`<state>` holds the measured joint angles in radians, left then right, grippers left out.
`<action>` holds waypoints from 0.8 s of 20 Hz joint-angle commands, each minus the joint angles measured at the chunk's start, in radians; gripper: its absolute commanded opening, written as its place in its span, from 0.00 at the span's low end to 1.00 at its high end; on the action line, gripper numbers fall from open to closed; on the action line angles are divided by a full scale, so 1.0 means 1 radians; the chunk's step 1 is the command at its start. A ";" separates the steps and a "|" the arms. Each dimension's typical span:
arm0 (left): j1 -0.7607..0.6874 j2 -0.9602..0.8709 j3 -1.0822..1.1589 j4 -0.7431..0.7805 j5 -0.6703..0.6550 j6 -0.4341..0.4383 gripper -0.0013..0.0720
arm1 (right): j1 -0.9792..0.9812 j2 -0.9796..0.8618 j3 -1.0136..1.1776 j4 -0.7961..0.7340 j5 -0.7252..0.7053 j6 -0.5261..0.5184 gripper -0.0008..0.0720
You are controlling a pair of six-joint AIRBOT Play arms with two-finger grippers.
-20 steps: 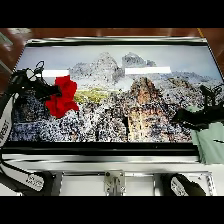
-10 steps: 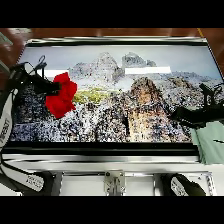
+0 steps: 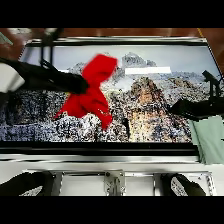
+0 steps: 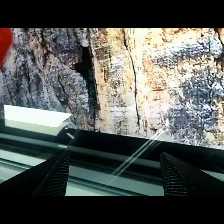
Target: Fold the shirts.
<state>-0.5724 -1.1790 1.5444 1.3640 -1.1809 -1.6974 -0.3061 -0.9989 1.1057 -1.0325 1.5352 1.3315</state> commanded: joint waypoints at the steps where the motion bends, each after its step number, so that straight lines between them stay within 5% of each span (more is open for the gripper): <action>1: -0.241 -0.002 -0.187 -0.003 0.183 -0.108 0.08 | 0.000 0.036 0.056 0.004 0.074 -0.008 0.95; 4: -0.325 -0.104 -0.323 -0.060 0.372 -0.218 0.14 | 0.000 0.045 0.053 -0.049 0.110 0.013 0.95; 6: -0.315 -0.157 -0.319 -0.136 0.379 -0.208 1.00 | 0.000 0.045 0.040 -0.100 0.100 0.018 0.95; 12: 0.036 -0.058 -0.340 -0.115 -0.050 0.005 1.00 | 0.000 -0.014 -0.045 -0.143 0.058 0.017 0.95; 16: 0.301 0.046 -0.623 -0.199 -0.079 0.023 1.00 | 0.000 -0.143 -0.098 -0.123 0.013 -0.005 0.95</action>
<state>-0.4339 -1.1912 1.0782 1.2282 -1.1847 -1.7218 -0.3058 -1.0679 1.0412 -1.1667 1.5803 1.3437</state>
